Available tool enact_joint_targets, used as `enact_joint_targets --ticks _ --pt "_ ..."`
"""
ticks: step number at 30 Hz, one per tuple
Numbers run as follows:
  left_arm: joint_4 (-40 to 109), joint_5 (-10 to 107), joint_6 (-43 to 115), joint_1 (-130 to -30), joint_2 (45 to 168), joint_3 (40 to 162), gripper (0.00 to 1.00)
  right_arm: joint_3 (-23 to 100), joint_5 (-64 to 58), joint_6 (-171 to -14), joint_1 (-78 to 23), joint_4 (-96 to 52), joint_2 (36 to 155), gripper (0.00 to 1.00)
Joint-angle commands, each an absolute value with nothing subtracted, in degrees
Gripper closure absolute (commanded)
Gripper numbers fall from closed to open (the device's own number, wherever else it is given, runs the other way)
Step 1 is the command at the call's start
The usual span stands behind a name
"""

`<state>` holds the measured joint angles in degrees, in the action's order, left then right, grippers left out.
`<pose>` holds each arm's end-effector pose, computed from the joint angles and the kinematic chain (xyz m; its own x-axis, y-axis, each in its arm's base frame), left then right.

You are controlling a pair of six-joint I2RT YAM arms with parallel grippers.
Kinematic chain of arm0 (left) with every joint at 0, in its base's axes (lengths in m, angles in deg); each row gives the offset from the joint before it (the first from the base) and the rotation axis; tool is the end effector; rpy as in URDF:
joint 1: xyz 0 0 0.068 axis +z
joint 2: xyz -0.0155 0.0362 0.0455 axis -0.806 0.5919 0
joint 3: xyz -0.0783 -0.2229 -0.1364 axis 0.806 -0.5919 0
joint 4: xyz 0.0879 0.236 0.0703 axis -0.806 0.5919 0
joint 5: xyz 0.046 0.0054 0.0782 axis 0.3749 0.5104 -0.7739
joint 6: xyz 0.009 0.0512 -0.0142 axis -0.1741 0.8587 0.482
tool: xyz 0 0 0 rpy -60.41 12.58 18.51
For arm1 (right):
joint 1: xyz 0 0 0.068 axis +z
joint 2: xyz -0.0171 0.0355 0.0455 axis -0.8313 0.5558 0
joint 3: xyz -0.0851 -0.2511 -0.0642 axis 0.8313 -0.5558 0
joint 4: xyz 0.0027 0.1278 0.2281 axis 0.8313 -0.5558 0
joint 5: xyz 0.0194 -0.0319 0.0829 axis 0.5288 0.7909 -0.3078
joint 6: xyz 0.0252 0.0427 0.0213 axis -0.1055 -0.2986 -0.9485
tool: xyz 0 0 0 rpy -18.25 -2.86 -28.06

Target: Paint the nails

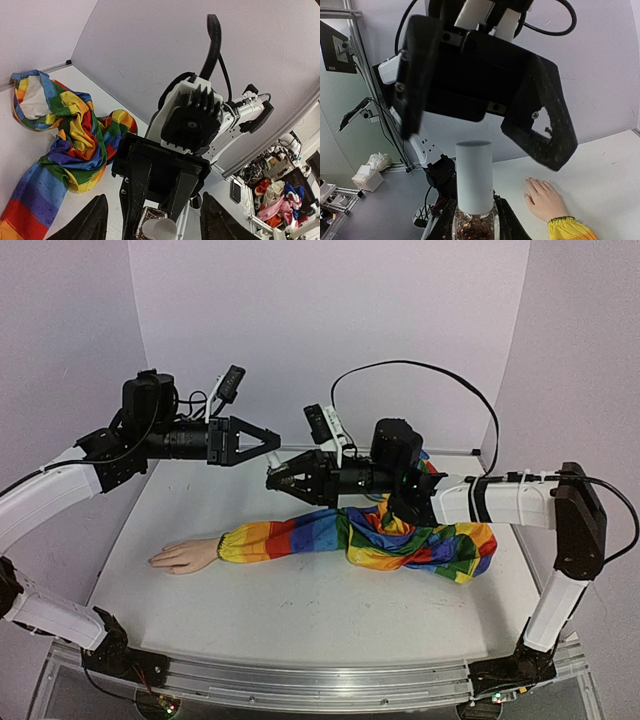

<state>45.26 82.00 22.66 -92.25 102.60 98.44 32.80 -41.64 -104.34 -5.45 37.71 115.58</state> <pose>0.2058 -0.1941 0.3987 -0.5374 0.0240 -0.8430 0.8275 0.2079 -0.5216 0.2333 0.3265 0.3387 -0.0335 0.3136 -0.9490 -0.9852 -0.1701 -0.0214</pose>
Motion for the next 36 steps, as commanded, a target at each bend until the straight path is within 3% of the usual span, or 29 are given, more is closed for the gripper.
enact_joint_targets --ticks 1,8,11,13,16,18,20,24,28,31,33,36 --pt "41.6 83.3 25.0 -94.1 103.2 99.5 0.43 36.0 -43.7 -106.2 -5.5 43.5 115.6 1.0" --pt "42.7 79.2 26.3 -95.5 103.4 99.6 0.72 35.1 -39.1 -104.8 -5.5 42.9 114.4 1.0" --pt "45.7 73.3 27.7 -97.0 104.0 101.2 0.87 35.2 -31.6 -102.3 -5.3 38.7 113.4 1.0" --pt "50.6 65.9 28.6 -98.9 105.0 103.7 0.9 36.7 -12.8 -97.2 -2.6 29.7 111.8 1.0" --pt "55.2 58.2 24.7 -100.1 107.0 106.5 0.94 39.0 32.5 -89.2 5.8 24.1 111.7 1.0" --pt "55.2 56.1 21.9 -100.2 107.3 106.4 0.94 40.0 46.7 -86.7 8.0 24.6 112.4 1.0" --pt "55.2 54.5 20.2 -100.1 107.6 106.5 0.94 39.6 50.6 -82.5 9.2 27.6 112.7 1.0" --pt "54.8 55.3 18.9 -100.1 107.9 107.3 0.94 39.3 41.0 -79.5 9.2 28.6 112.9 1.0" --pt "53.8 57.9 19.9 -100.1 107.4 107.6 0.78 36.0 28.7 -79.4 8.0 30.8 110.9 1.0" --pt "52.7 59.7 21.5 -99.9 105.5 106.3 0.44 33.0 12.9 -83.4 3.9 30.9 107.9 1.0" --pt "51.7 61.1 23.3 -99.7 103.4 105.2 0.25 31.3 -3.9 -88.1 -0.6 31.4 106.3 1.0" --pt "50.4 61.9 24.1 -98.6 100.7 102.9 0.13 30.3 -24.3 -94.8 -6.1 33.7 105.7 1.0"
